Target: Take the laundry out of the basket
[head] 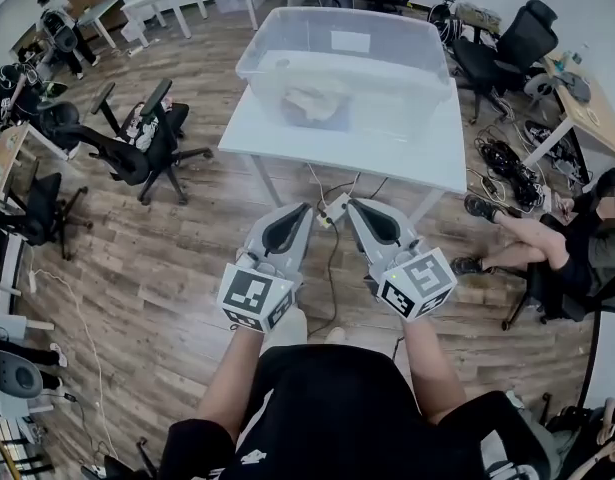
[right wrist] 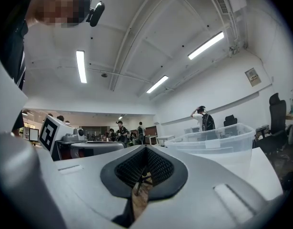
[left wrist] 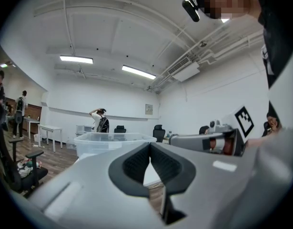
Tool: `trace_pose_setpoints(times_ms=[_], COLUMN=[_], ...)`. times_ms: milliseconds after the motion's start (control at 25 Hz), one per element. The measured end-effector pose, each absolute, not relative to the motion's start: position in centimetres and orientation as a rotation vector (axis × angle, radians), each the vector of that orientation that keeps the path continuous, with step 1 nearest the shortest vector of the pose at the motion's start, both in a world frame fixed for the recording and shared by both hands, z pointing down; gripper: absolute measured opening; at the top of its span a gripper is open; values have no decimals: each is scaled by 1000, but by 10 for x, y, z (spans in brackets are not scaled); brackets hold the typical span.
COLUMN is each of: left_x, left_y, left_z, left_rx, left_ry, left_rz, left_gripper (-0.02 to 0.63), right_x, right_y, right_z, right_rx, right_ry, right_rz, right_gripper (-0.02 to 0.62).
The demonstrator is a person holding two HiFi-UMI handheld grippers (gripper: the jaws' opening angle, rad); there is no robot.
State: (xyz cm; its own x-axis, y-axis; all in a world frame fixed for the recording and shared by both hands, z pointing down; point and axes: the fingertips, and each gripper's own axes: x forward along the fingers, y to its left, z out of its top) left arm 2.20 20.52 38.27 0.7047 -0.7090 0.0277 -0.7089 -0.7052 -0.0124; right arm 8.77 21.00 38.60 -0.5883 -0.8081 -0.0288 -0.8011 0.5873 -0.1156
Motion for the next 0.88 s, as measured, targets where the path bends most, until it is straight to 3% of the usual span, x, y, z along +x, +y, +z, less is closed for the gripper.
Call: trace_pose_setpoints(times_ms=[880], left_x=[-23], left_y=[78], left_z=[376], left_rx=[-2935], left_ry=[1162], left_rz=[-11], left_gripper=[8], right_x=[38], right_y=[87], right_z=[378], right_rx=[-1427], right_ry=[2741], right_rz=[-124], right_gripper=[-5])
